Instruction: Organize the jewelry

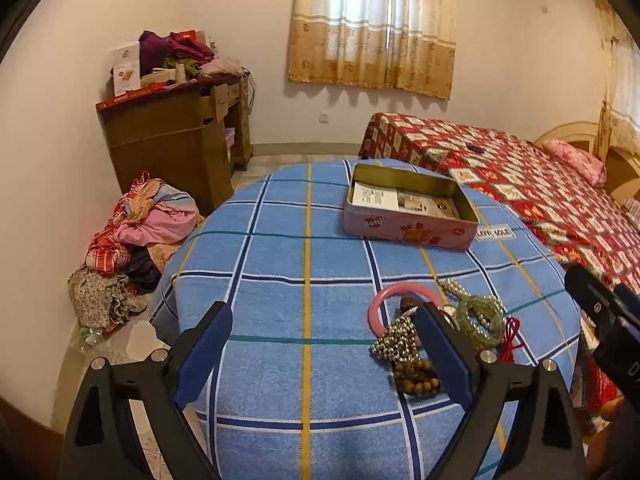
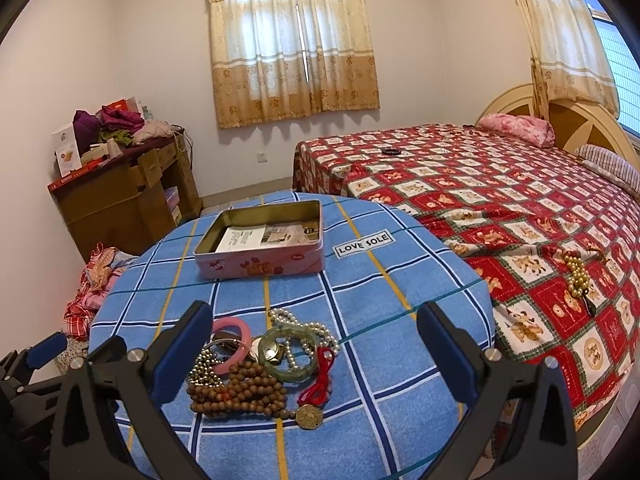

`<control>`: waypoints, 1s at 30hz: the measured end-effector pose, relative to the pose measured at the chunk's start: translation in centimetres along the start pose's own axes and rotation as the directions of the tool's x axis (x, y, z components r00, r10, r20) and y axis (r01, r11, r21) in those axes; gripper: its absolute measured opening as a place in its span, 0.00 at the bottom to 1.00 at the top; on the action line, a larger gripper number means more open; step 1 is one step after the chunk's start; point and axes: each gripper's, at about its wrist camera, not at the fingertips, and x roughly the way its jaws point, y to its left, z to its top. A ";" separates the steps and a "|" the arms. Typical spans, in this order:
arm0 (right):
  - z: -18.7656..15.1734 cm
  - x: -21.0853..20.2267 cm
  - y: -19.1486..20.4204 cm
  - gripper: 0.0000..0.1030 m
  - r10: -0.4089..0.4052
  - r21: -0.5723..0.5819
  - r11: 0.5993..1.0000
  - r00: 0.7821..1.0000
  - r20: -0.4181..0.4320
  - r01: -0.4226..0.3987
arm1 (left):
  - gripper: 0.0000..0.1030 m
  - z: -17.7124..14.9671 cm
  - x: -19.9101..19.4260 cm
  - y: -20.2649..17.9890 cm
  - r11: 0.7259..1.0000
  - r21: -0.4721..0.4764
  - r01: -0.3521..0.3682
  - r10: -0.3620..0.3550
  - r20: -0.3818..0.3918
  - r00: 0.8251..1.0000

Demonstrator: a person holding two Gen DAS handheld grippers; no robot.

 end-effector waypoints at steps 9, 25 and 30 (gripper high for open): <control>0.0 -0.3 0.2 1.00 0.002 -0.001 1.000 1.000 0.014 -0.001 | 0.90 0.6 -1.3 -0.4 1.000 0.021 -0.020 0.018 0.068 0.998; 0.2 0.4 0.6 1.00 -0.008 -0.026 1.000 1.000 -0.018 0.008 | 0.90 0.5 -1.6 -0.5 0.999 0.049 -0.005 0.001 0.081 0.997; 0.2 0.5 0.7 1.00 -0.009 -0.026 1.000 1.000 -0.026 0.009 | 0.90 0.5 -1.5 -0.9 0.998 0.061 -0.001 -0.003 0.077 0.997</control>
